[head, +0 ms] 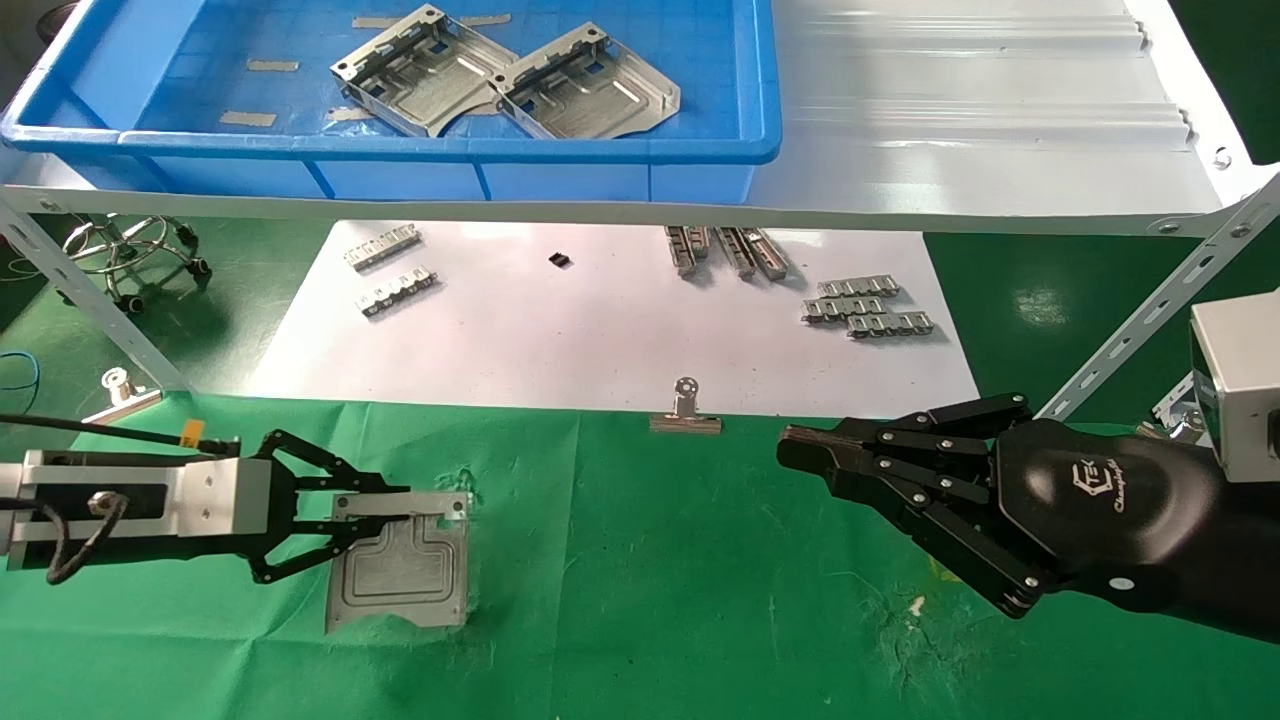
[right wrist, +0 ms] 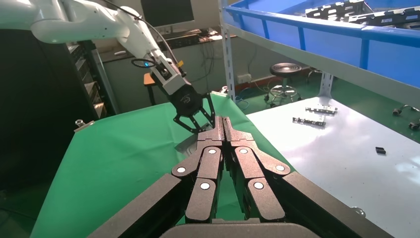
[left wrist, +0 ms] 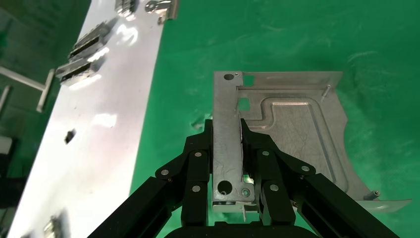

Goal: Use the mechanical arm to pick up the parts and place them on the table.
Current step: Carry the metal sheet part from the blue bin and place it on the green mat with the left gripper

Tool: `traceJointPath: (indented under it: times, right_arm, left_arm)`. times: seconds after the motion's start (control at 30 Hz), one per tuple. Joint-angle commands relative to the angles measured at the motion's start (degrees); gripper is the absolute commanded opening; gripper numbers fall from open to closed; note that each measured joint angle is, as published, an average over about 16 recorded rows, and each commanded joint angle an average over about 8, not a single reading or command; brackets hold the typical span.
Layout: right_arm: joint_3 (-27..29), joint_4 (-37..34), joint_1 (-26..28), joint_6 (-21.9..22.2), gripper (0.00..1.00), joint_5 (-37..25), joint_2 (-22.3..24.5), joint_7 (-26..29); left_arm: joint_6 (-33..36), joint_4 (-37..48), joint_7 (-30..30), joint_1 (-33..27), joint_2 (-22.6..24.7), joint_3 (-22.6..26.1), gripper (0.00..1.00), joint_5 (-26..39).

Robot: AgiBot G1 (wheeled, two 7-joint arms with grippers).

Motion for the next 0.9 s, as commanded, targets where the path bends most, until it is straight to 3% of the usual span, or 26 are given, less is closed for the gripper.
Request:
traceJointPath:
  times: [0.03, 0.27, 0.33, 0.37, 0.53, 0.63, 0.9]
  right_arm:
    - [0.0, 0.0, 0.0, 0.0, 0.00, 0.0, 0.0, 0.0]
    - [0.0, 0.0, 0.0, 0.0, 0.00, 0.0, 0.0, 0.0]
    - [0.0, 0.0, 0.0, 0.0, 0.00, 0.0, 0.0, 0.0]
    - [0.0, 0.0, 0.0, 0.0, 0.00, 0.0, 0.0, 0.0]
    - [0.0, 0.0, 0.0, 0.0, 0.00, 0.0, 0.0, 0.0]
    - [0.0, 0.0, 0.0, 0.0, 0.00, 0.0, 0.0, 0.0]
    - [0.0, 0.0, 0.0, 0.0, 0.00, 0.0, 0.0, 0.0]
  left_arm:
    - [0.2, 1.5, 1.0, 0.0, 0.7, 0.1, 0.00, 0.2]
    - [-1.3, 5.4, 4.3, 0.0, 2.6, 0.0, 0.00, 0.1]
    - [-1.6, 6.3, 5.1, 0.0, 3.1, -0.1, 0.09, 0.0]
    - [-1.8, 6.7, 5.5, 0.0, 3.3, -0.1, 0.18, 0.0]
    - [-2.2, 8.4, 7.0, -0.2, 4.1, -0.1, 0.80, 0.0]
    - [-2.2, 9.1, 7.8, -0.3, 4.5, -0.1, 1.00, 0.1]
    - [-2.2, 10.4, 9.7, -0.9, 5.1, -0.2, 1.00, 0.0]
